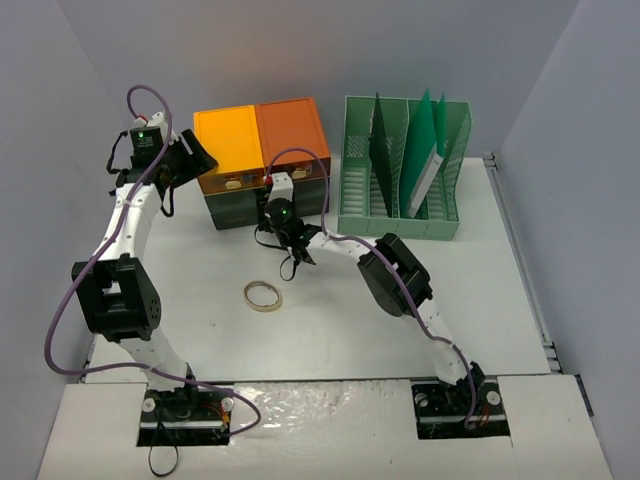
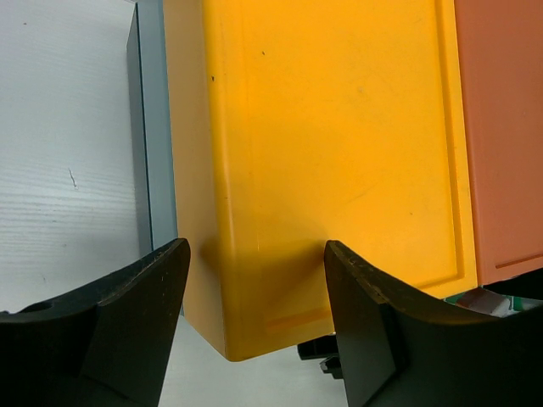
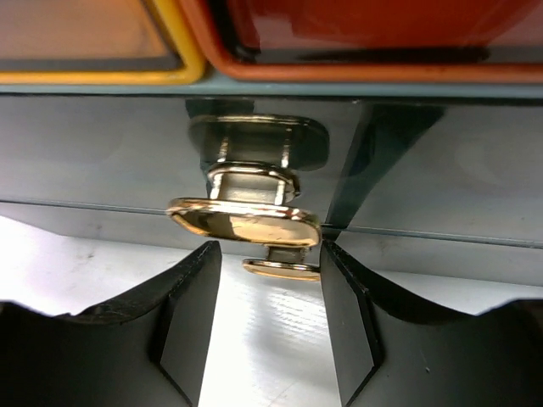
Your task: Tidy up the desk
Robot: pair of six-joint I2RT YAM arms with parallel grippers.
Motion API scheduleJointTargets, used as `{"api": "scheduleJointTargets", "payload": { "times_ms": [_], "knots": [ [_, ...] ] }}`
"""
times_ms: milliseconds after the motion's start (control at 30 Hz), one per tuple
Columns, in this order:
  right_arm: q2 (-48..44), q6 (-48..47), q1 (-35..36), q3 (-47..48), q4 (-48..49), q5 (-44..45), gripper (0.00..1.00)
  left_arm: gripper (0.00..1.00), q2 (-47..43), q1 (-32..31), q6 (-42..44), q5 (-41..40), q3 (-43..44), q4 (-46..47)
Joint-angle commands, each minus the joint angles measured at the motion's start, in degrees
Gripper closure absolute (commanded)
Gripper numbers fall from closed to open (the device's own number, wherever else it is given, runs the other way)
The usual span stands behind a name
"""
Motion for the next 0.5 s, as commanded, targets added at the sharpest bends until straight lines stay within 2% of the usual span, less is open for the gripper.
{"api": "scheduleJointTargets", "payload": {
  "times_ms": [0,467],
  "knots": [
    [1.3,-2.2,0.1,3.1,2.2,1.5,0.54,0.40,3.1,-0.8,5.7,-4.3,-4.0,-14.9],
    [3.7,-3.8,0.0,5.3,2.2,2.1,0.57,0.40,3.5,-1.0,6.0,-4.7,-4.1,-14.8]
  ]
}}
